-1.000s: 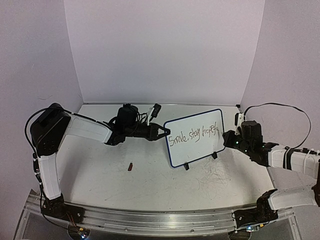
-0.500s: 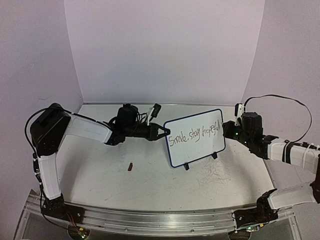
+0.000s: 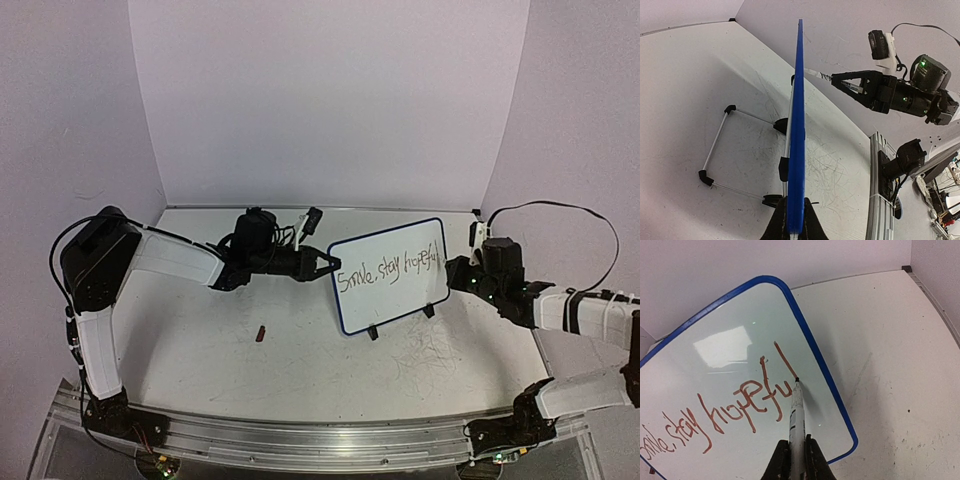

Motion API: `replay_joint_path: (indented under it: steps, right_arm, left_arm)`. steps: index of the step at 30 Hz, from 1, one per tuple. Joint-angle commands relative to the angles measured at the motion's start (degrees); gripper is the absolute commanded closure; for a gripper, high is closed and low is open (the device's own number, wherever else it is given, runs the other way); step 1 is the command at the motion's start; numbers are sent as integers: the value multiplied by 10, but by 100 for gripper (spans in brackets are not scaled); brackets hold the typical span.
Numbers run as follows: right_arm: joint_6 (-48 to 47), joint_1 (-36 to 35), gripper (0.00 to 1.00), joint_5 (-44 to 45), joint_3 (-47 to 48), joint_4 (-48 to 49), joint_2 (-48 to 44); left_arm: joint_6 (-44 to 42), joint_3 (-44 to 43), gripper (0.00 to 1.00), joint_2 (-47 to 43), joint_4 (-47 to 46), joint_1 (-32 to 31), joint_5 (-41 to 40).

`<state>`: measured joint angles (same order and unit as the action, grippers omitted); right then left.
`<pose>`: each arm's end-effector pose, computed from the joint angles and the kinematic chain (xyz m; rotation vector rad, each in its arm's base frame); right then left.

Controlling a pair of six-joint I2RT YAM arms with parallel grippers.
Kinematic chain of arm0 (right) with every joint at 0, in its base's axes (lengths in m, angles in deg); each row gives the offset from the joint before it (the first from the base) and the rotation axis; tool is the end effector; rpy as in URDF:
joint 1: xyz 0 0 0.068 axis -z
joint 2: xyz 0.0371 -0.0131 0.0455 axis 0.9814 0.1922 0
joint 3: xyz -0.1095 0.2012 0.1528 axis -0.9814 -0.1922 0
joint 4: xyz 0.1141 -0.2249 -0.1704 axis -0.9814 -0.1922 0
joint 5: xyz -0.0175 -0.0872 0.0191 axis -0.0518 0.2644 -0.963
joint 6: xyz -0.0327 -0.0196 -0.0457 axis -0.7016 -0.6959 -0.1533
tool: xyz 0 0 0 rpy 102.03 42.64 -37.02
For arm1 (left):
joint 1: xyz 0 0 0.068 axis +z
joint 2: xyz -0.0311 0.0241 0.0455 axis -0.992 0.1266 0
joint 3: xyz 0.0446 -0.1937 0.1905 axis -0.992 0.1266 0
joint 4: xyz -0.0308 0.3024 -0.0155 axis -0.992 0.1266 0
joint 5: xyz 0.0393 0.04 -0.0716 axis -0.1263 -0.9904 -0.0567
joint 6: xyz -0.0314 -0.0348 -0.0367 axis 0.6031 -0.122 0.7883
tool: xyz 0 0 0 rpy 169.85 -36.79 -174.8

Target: Write a sentence on the whiteboard

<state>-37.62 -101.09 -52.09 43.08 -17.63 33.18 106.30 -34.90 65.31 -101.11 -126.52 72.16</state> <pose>0.2760 0.1097 0.1882 0.0351 2.0048 0.4439 0.3211 -0.3419 0.1689 0.7900 1.8759 -1.3425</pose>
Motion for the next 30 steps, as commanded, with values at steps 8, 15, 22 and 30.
replay_joint_path:
  steps: [8,15,22,30]
  right_arm:
    - [11,2,100,8,-16,-11,-30]
    - [13,3,100,11,2,-17,-55]
    - [6,7,100,12,9,-8,-24]
    - [7,12,100,14,19,6,-13]
  left_arm:
    - [0,9,100,-29,14,3,8]
    - [-1,10,100,-29,13,3,7]
    - [-1,10,100,-29,14,3,8]
    - [-1,10,100,-27,14,3,7]
